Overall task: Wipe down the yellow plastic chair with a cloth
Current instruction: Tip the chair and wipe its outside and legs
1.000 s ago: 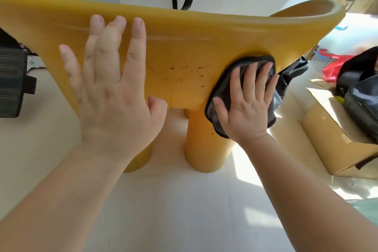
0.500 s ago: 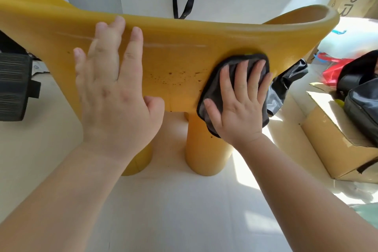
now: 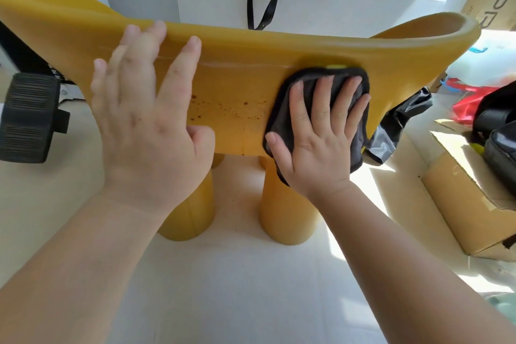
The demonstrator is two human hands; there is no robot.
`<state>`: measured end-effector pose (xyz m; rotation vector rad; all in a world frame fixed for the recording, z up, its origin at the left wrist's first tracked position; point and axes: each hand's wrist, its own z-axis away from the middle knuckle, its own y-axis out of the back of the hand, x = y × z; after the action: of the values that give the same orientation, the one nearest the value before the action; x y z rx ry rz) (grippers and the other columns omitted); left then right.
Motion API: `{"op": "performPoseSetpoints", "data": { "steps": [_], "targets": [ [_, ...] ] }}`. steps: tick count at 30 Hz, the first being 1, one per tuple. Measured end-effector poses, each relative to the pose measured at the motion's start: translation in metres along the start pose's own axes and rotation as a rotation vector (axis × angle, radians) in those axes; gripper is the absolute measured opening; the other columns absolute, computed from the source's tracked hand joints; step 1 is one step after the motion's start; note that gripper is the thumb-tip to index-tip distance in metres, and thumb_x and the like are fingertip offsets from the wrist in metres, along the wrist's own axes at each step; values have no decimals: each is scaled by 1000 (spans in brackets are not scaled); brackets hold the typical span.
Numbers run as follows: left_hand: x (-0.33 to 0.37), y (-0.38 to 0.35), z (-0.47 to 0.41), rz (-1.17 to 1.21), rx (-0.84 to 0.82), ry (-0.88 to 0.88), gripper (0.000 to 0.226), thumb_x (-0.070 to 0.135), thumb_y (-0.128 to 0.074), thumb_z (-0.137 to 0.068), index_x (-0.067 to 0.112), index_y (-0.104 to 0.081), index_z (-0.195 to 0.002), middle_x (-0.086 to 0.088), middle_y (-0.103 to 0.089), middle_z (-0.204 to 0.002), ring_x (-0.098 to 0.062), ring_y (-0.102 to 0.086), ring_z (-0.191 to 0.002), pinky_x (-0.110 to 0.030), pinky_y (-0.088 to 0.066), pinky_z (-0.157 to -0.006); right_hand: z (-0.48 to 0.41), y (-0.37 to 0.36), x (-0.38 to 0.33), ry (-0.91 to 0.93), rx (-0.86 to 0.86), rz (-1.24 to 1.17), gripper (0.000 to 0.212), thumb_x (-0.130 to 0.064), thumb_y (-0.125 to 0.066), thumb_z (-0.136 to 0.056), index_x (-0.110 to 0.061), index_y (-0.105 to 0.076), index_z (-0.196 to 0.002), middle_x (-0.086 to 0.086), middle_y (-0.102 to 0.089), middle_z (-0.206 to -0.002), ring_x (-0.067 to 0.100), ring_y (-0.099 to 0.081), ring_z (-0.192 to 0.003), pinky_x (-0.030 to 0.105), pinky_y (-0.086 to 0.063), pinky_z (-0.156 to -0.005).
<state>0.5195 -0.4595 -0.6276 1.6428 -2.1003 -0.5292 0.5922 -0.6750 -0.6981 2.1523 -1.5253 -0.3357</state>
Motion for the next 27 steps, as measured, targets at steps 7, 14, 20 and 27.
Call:
{"op": "performPoseSetpoints", "data": {
  "steps": [7, 14, 20, 27],
  "targets": [
    [-12, 0, 0, 5, -4, -51, 83, 1, -65, -71, 12, -44, -150, -24, -39, -153, -42, -32, -145, -68, -28, -112, 28, -23, -1, 40, -90, 92, 67, -55, -45, -102, -22, -26, -156, 8, -22, -157, 40, 2, -149, 62, 5, -122],
    [-43, 3, -5, 20, 76, 68, 80, 0, -60, -70, 13, -46, -147, -31, -41, -146, -52, -36, -139, -70, -32, -106, 16, -16, 6, 240, -40, 133, 74, -57, -53, -98, -24, -26, -159, 4, -26, -161, 36, -4, -153, 61, 7, -123],
    [-65, 1, -10, 137, 60, 31, 72, 4, -59, -76, 13, -48, -147, -32, -41, -144, -47, -40, -136, -63, -33, -110, -23, -10, 12, 480, 56, 281, 77, -52, -53, -97, -28, -20, -162, -1, -17, -167, 28, 10, -158, 58, 13, -122],
    [-70, 2, -10, 140, 86, 4, 71, 2, -59, -78, 15, -50, -147, -31, -43, -143, -46, -42, -132, -49, -31, -114, -18, 0, 46, 897, -109, 506, 74, -43, -55, -99, -22, -24, -162, -5, -14, -170, 21, -7, -156, 48, 9, -126]
  ]
}}
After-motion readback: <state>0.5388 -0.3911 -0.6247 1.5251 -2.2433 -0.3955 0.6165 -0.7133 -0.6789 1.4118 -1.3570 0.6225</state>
